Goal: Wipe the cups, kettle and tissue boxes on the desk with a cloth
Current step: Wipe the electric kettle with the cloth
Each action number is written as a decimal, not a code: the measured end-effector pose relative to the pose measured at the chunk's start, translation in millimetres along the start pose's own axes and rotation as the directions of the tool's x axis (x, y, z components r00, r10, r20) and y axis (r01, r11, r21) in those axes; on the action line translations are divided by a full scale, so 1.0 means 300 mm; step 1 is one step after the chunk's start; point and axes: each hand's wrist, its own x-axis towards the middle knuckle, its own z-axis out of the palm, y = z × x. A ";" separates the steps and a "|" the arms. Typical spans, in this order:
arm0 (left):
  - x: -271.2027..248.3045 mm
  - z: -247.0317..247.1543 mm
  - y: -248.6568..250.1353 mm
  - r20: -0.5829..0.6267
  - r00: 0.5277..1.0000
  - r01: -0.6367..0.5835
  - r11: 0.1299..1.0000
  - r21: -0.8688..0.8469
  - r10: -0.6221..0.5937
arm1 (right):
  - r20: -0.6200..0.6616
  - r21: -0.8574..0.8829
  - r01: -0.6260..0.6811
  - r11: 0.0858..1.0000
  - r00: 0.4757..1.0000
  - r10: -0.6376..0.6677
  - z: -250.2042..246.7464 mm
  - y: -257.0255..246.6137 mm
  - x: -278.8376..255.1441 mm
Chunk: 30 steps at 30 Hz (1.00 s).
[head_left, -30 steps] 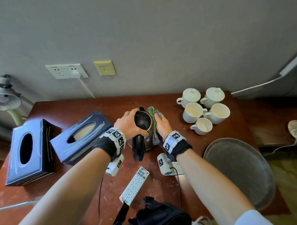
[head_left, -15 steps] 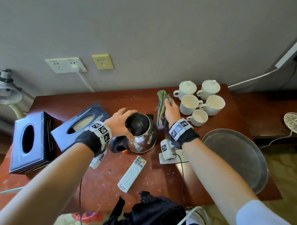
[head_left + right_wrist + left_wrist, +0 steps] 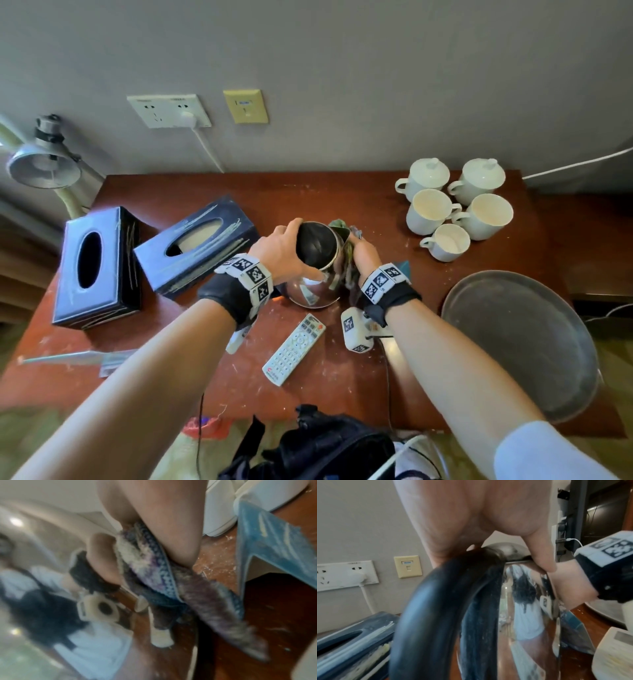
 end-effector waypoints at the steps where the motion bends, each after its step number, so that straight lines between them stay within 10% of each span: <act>1: 0.004 0.000 0.003 0.006 1.000 0.003 1.000 -0.001 -0.003 | -0.005 0.015 0.024 1.000 1.000 -0.024 -0.004 0.001 0.016; 7: 0.015 -0.016 -0.062 -0.030 0.999 -0.016 0.988 -0.154 0.012 | 0.123 0.163 0.189 0.968 0.970 -0.210 -0.026 -0.134 -0.148; 17: 0.048 -0.045 -0.190 -0.116 0.979 0.059 0.777 -0.627 -0.168 | 0.050 -0.175 0.216 0.961 0.976 -0.210 0.018 -0.068 -0.096; 30: 0.081 -0.090 -0.145 -0.069 0.995 0.030 0.866 -0.499 -0.075 | 0.013 0.095 0.389 0.916 0.920 -0.392 0.080 -0.175 -0.128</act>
